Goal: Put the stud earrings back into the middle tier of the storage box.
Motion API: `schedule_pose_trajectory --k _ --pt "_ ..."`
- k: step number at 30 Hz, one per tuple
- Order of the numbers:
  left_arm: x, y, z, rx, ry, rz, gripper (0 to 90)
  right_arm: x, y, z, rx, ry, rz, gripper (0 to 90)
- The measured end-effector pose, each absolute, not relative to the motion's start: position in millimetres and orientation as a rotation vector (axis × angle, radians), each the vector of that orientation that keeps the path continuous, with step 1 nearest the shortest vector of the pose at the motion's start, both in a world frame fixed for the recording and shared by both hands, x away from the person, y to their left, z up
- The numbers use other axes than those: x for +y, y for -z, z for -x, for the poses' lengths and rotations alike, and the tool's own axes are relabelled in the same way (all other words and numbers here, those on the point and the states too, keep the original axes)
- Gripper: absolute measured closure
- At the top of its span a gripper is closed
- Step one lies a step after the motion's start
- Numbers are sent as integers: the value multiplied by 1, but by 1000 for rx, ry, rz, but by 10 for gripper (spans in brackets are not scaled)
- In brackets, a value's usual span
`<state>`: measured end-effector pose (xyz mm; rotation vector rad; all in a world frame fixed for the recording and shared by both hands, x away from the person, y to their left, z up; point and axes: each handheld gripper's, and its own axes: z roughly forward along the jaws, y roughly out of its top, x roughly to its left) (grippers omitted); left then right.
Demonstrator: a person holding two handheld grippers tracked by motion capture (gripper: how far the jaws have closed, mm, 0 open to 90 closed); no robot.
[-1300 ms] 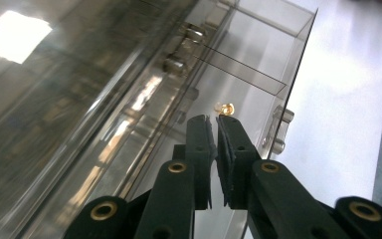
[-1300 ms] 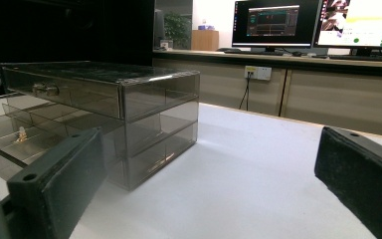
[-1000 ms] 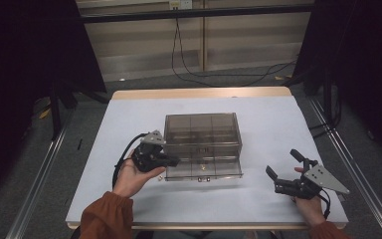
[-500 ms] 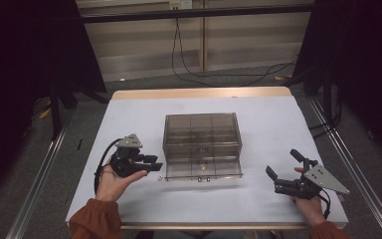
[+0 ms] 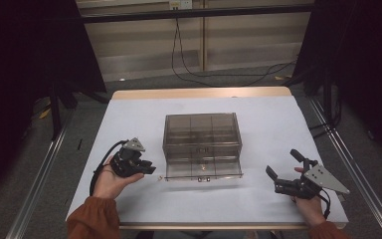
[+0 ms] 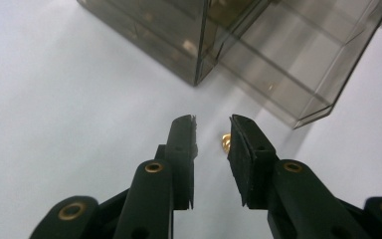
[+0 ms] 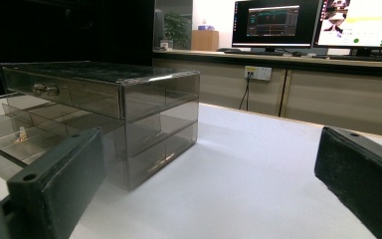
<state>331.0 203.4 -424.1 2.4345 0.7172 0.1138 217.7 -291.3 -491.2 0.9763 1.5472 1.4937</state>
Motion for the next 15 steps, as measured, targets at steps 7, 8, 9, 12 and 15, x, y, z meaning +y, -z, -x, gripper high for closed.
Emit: schedule_pose_trajectory --k 7,8,9,12,15 --pt "195 428 -332 691 -87 -2522 739 -291 491 -218 1548 -1494 -976 0" --pt "193 429 -331 694 -79 -2535 738 -291 491 -218 1547 -1494 -976 0" --pt "192 430 -331 692 -67 -2536 738 -291 491 -218 1548 -1494 -976 0" --pt "189 431 -332 710 -35 -2559 732 -291 491 -218 1547 -1494 -976 0" --pt "187 432 -333 716 -15 -2566 738 -291 491 -218 1548 -1496 -976 0"
